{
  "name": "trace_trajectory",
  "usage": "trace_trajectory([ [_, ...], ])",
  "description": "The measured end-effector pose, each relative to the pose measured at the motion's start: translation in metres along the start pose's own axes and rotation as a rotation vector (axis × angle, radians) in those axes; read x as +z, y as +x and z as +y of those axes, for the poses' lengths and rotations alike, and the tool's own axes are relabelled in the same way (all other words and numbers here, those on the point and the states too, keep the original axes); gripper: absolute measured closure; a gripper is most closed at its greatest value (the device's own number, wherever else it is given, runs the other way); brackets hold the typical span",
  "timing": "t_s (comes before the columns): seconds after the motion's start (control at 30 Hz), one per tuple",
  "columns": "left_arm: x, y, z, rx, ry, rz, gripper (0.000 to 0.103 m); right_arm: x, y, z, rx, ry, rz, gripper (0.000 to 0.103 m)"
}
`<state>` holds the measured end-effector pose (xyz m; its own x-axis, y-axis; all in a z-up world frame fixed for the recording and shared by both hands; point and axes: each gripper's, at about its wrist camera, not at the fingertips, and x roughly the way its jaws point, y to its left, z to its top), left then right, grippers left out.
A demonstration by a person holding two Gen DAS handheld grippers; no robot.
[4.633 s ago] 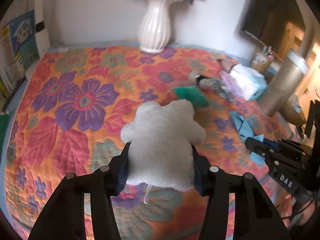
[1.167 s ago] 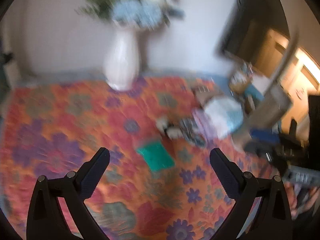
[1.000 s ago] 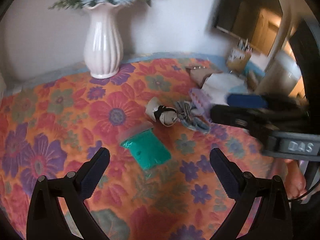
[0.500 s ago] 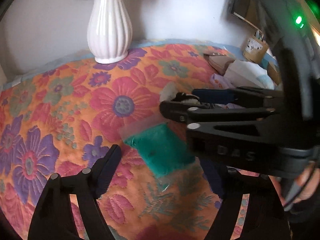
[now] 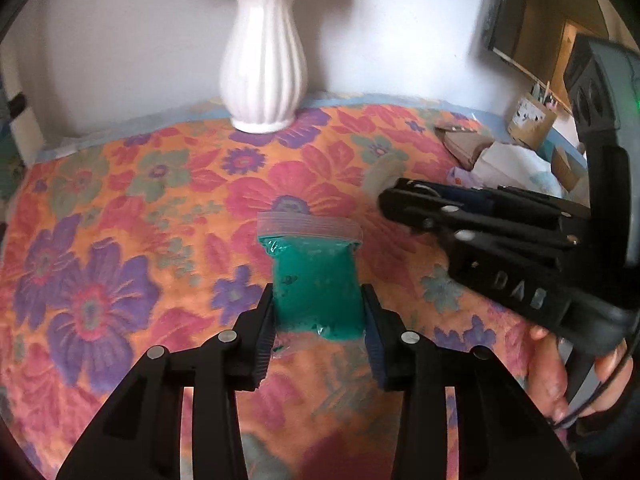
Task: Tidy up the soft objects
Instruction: 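Grasp the green zip bag with the left tool while the right tool grasps the white sock plush, then carry the green bag and white sock plush with both tools to the tray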
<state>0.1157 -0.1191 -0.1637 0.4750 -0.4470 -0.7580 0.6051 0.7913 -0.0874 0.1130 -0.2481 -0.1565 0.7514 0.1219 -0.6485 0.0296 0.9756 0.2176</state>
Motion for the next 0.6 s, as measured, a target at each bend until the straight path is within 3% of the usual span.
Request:
trace_trajectory([
  [0.17, -0.017, -0.026, 0.016, 0.018, -0.056, -0.02, 0.067, -0.014, -0.031, 0.008, 0.08, 0.031, 0.024, 0.077],
  [0.33, -0.035, -0.032, 0.025, 0.01, -0.117, -0.041, 0.067, -0.056, -0.063, 0.029, 0.038, 0.013, 0.113, 0.076],
  [0.43, -0.042, -0.035, 0.015, 0.067, -0.08, -0.075, 0.067, -0.08, -0.073, 0.025, 0.061, 0.068, 0.14, 0.076],
  [0.5, -0.043, -0.042, 0.011, 0.054, -0.063, -0.113, 0.067, -0.096, -0.077, 0.022, 0.057, 0.083, 0.146, 0.076],
  [0.6, -0.043, -0.039, 0.012, 0.051, -0.062, -0.104, 0.067, -0.112, -0.079, 0.016, 0.073, 0.132, 0.16, 0.064],
])
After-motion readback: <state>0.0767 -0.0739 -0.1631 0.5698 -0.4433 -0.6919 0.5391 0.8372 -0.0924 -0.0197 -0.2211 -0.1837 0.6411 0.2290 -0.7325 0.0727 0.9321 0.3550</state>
